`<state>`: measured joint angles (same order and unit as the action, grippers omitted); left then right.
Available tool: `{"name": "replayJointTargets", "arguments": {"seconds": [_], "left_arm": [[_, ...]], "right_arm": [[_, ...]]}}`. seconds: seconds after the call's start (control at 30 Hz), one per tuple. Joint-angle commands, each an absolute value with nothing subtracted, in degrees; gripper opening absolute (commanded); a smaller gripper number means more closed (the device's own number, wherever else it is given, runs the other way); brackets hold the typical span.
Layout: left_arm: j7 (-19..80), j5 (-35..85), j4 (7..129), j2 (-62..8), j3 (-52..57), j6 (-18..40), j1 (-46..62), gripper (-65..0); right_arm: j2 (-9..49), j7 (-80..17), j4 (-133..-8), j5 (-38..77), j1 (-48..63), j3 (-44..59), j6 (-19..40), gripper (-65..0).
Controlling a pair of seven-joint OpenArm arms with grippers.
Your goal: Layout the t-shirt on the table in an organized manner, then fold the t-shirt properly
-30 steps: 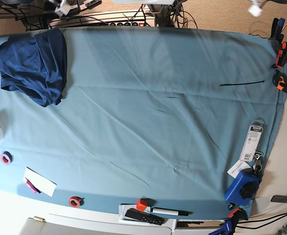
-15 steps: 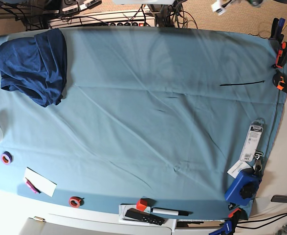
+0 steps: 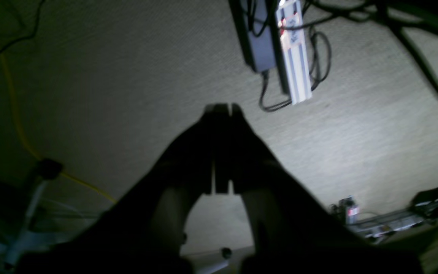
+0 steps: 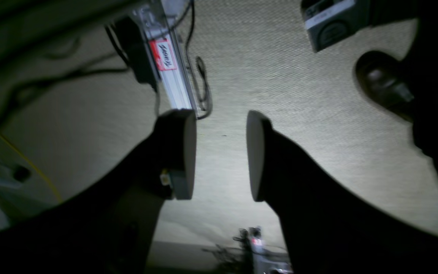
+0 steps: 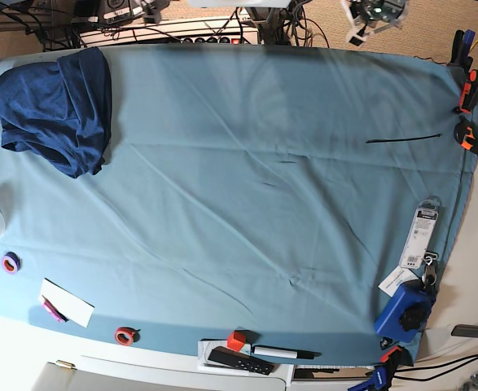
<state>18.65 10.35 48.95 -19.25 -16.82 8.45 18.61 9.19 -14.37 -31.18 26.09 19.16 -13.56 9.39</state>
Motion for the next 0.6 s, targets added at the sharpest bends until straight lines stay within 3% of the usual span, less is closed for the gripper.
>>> {"name": "replayJointTargets", "arguments": {"seconds": [0.0,0.37,0.57], "left_arm": [[18.3,10.2,47.9,-19.1,-16.8,8.6,17.9,-65.0],[14.8,7.2,39.7,-10.7,-16.7,7.4,13.0,-65.0],[12.9,4.5,39.6,-9.4,-16.7,2.5,12.5,-65.0]], "right_arm": [[8.7,-13.2,-30.8,26.6,19.2,-13.5,8.8,-43.2],[6.0,-11.2,-28.7,26.5,14.3,-13.4,2.4,-43.7],[6.0,-12.1,-28.7,26.5,12.8,-13.4,-0.1,-60.2]]}}
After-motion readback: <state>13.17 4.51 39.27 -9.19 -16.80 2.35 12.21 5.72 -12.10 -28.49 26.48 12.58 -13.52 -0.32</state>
